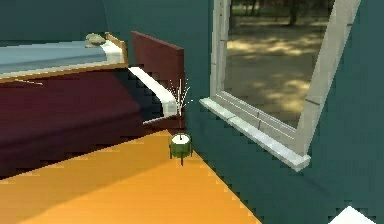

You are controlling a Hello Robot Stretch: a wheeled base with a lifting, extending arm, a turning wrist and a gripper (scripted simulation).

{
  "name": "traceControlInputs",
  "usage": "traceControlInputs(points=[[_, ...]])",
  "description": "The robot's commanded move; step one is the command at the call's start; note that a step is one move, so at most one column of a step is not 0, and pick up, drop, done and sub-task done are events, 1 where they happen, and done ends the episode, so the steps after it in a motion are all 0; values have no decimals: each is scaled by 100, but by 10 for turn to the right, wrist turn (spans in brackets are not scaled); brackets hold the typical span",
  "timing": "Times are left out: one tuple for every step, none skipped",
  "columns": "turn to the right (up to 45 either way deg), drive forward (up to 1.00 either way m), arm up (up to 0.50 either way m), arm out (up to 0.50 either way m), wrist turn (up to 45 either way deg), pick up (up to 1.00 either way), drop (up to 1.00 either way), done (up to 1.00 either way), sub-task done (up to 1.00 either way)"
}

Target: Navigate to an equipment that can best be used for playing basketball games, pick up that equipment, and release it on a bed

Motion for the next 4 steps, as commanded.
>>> traceControlInputs(points=[[0,0,0,0,450,0,0,0,0],[0,0,0,0,210,0,0,0,0],[0,0,-30,0,0,0,0,0,0],[0,0,0,0,0,100,0,0,0]])
